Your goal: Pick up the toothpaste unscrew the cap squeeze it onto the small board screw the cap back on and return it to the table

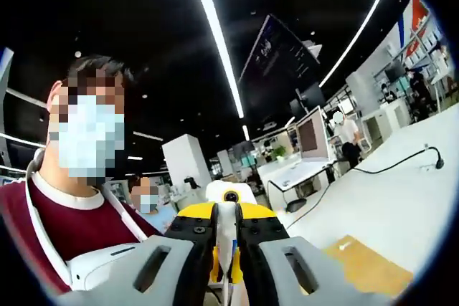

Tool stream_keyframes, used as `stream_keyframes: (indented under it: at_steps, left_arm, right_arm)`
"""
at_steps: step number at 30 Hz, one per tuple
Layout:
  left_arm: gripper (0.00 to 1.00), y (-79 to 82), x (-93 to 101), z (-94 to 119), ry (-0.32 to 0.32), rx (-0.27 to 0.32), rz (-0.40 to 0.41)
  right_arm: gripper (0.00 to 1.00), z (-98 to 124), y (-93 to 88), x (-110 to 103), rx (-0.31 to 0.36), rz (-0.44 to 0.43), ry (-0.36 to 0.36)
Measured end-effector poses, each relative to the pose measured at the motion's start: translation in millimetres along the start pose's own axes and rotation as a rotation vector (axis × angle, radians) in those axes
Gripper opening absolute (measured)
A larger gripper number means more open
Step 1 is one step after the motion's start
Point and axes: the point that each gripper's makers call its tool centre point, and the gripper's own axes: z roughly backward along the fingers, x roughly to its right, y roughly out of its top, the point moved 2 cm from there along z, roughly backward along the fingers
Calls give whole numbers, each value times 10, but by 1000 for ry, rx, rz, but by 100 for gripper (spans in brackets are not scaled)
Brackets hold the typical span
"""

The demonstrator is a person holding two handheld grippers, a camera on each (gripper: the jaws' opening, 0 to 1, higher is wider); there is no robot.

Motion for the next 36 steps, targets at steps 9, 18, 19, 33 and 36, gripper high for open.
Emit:
stream_keyframes:
  at_steps: [9, 18, 19, 33, 36]
  left_arm:
    - [4, 57, -423, 17, 342, -52, -207]
    - [4, 109, -452, -38, 380, -43, -230]
    - [4, 106, -456, -41, 380, -39, -214]
    - [4, 94, -376, -16, 324, -64, -221]
    - [4, 74, -324, -19, 284, -73, -206]
  right_arm:
    - [9, 39, 68, 229, 10, 181, -318]
    - [8, 53, 114, 243, 62, 234, -507]
    - [8, 54, 110, 249, 67, 233, -515]
    - [20, -3, 88, 182, 32, 254, -336]
    - [20, -55, 64, 128, 22, 231, -243]
